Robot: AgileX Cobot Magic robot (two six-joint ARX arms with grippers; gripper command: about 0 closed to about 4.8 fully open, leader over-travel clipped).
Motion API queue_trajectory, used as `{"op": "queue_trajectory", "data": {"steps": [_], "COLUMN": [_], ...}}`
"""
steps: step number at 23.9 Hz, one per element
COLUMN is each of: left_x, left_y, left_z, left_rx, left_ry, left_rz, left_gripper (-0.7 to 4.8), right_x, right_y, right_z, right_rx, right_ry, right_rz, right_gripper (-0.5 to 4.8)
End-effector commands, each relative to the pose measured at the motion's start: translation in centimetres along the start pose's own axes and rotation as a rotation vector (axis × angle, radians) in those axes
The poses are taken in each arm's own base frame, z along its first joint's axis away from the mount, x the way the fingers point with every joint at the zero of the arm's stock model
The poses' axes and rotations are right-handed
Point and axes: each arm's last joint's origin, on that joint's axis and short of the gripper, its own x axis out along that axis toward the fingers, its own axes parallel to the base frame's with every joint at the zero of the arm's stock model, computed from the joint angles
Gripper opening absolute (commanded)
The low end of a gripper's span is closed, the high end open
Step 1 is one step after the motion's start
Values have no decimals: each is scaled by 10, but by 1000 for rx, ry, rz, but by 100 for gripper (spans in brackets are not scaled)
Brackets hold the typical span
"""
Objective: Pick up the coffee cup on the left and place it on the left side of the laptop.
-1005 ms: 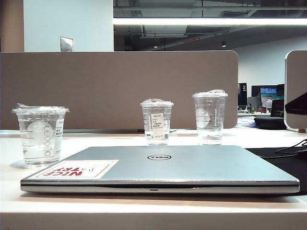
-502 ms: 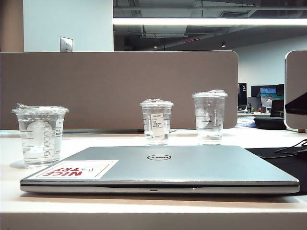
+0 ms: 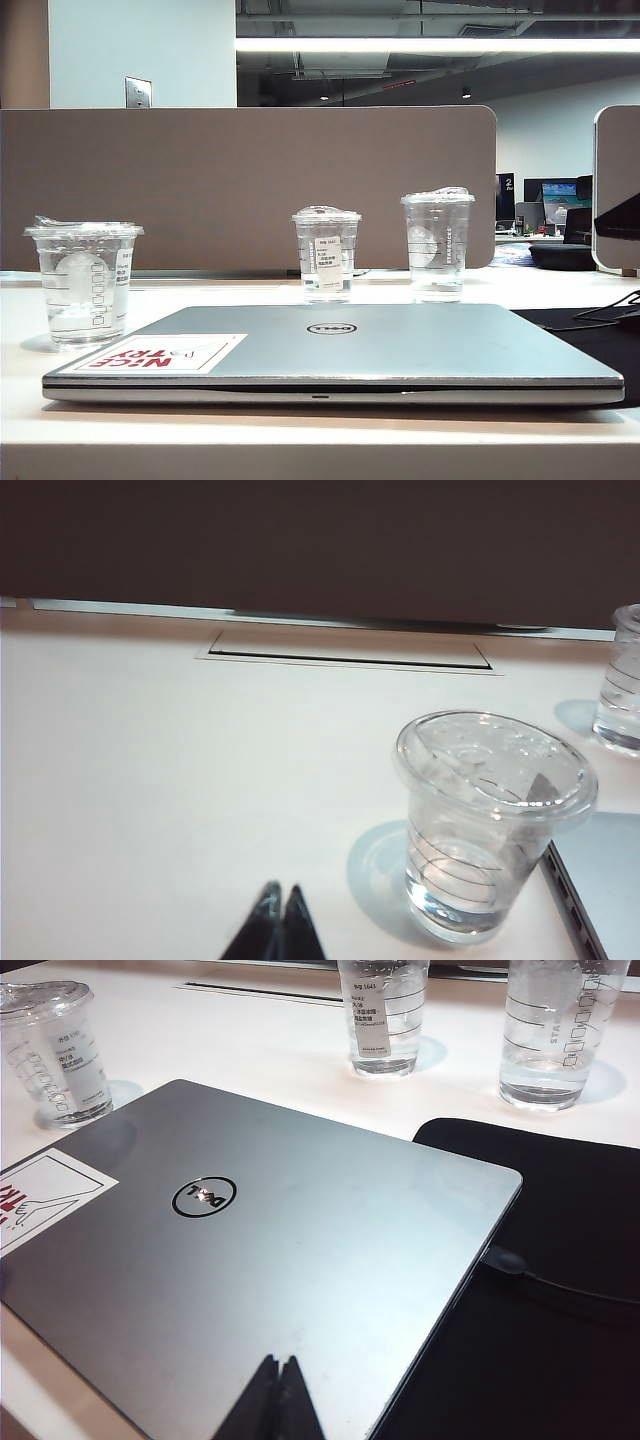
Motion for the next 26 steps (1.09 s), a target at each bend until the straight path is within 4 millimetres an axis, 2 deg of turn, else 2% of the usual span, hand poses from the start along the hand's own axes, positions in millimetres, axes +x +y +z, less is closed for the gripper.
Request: {"op": "queue_trajectory", "data": {"steps": [1,26], "left_x": [0,0], "left_y": [0,0], "left_z": [3,7], "left_rx": [23,22], "left_ry": [-26,-63], "left_rz": [-6,-3], "left_gripper": [-6,-5], "right_x": [0,0], "right_y": [0,0], "right_z": [0,0], "right_rx": [-1,-1], "right_ry": [-15,-15], "right_rz": [1,1], "right_gripper": [-5,-5]}}
